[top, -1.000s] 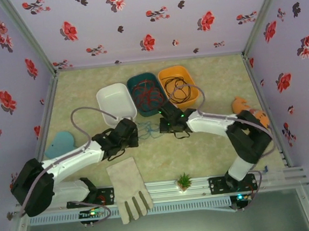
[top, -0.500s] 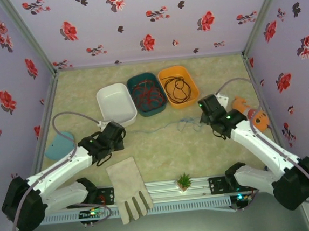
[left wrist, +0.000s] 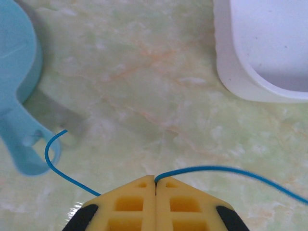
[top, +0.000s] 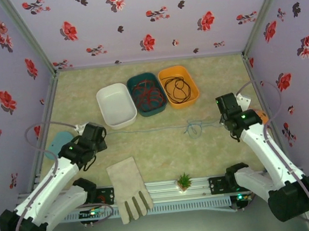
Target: Untangle the cables
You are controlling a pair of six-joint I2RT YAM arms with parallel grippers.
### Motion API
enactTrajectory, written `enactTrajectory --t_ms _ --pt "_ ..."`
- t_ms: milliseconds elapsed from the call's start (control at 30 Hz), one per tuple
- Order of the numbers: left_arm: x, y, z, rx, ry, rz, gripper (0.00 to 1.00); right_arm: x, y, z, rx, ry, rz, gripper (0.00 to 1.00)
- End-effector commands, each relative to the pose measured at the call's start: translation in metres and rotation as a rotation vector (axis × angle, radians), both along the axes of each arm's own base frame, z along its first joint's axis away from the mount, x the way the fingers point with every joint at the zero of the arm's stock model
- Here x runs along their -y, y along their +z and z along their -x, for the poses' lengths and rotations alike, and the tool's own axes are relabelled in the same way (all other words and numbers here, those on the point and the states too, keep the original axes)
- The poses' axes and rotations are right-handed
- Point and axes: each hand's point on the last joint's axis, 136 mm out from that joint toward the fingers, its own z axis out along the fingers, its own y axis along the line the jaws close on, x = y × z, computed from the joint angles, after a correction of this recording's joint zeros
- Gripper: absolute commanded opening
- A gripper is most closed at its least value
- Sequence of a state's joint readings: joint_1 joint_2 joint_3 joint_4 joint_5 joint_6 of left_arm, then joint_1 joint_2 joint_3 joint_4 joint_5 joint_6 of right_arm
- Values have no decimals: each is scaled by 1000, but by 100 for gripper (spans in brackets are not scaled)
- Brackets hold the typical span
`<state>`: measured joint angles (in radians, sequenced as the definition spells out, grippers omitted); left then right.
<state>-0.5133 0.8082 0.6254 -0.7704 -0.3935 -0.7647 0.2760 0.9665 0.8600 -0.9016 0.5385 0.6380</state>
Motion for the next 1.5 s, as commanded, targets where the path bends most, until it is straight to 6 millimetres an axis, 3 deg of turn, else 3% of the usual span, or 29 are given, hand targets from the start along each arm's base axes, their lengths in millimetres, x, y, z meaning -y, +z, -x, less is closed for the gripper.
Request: enactTrajectory --t_ms 0,233,400,800,1033,1200,1333,1467 --pt "-12 6 4 4 -7 -55 0 0 -1 1 -11 18 -1 0" --pt "-42 29 6 10 69 -162 0 39 9 15 -49 -132 144 0" --pt "-56 39 6 38 128 -146 0 62 10 21 -53 -216 126 0" --pt "-53 49 7 37 82 -148 0 44 -16 11 -55 -159 -9 3" --pt "-43 64 0 70 22 -122 0 38 -4 7 -11 -124 -43 0" --pt "-74 85 4 88 114 -247 0 62 13 18 -40 -176 108 0" --pt "-85 101 2 129 165 -235 0 66 9 18 -55 -203 104 0" --pt "-100 135 3 206 226 -242 0 66 0 18 -62 -227 78 0"
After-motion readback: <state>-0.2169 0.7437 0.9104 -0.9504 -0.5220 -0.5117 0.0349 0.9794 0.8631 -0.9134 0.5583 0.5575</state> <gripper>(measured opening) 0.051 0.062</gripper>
